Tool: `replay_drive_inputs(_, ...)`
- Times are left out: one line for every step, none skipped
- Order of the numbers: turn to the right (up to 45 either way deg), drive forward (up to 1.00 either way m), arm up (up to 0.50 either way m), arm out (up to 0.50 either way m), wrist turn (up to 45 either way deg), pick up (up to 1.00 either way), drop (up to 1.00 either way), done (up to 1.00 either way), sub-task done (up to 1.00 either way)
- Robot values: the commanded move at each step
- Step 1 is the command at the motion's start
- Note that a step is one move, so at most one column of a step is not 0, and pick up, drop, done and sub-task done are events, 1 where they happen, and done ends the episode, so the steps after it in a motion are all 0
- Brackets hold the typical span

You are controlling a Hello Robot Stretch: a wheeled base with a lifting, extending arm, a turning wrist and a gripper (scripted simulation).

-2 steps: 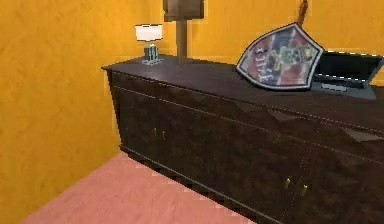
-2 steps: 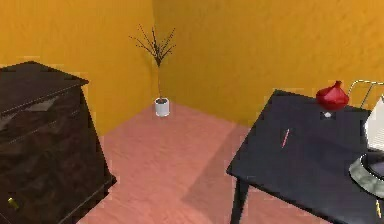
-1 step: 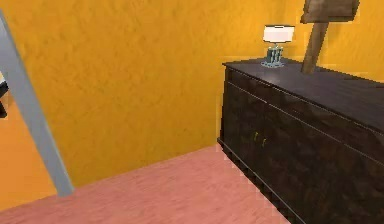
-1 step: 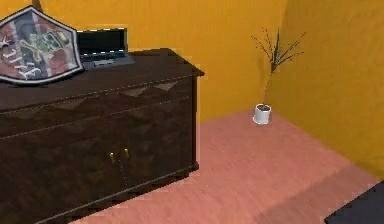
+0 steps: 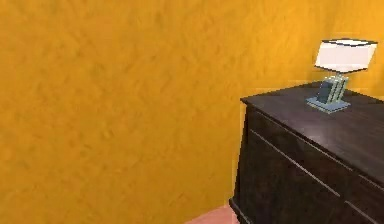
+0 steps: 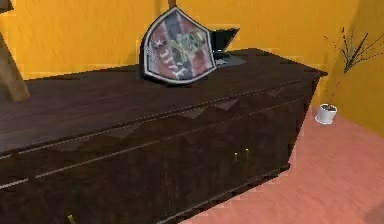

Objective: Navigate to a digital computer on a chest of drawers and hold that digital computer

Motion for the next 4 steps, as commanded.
replay_drive_inputs(-27.0, 0.0, 0.0, 0.0, 0.0, 0.0, 0.0, 0.0, 0.0)
replay_drive_inputs(0.0, 0.4, 0.0, 0.0, 0.0, 0.0, 0.0, 0.0, 0.0)
replay_drive_inputs(45.0, 0.0, 0.0, 0.0, 0.0, 0.0, 0.0, 0.0, 0.0)
replay_drive_inputs(45.0, 0.0, 0.0, 0.0, 0.0, 0.0, 0.0, 0.0, 0.0)
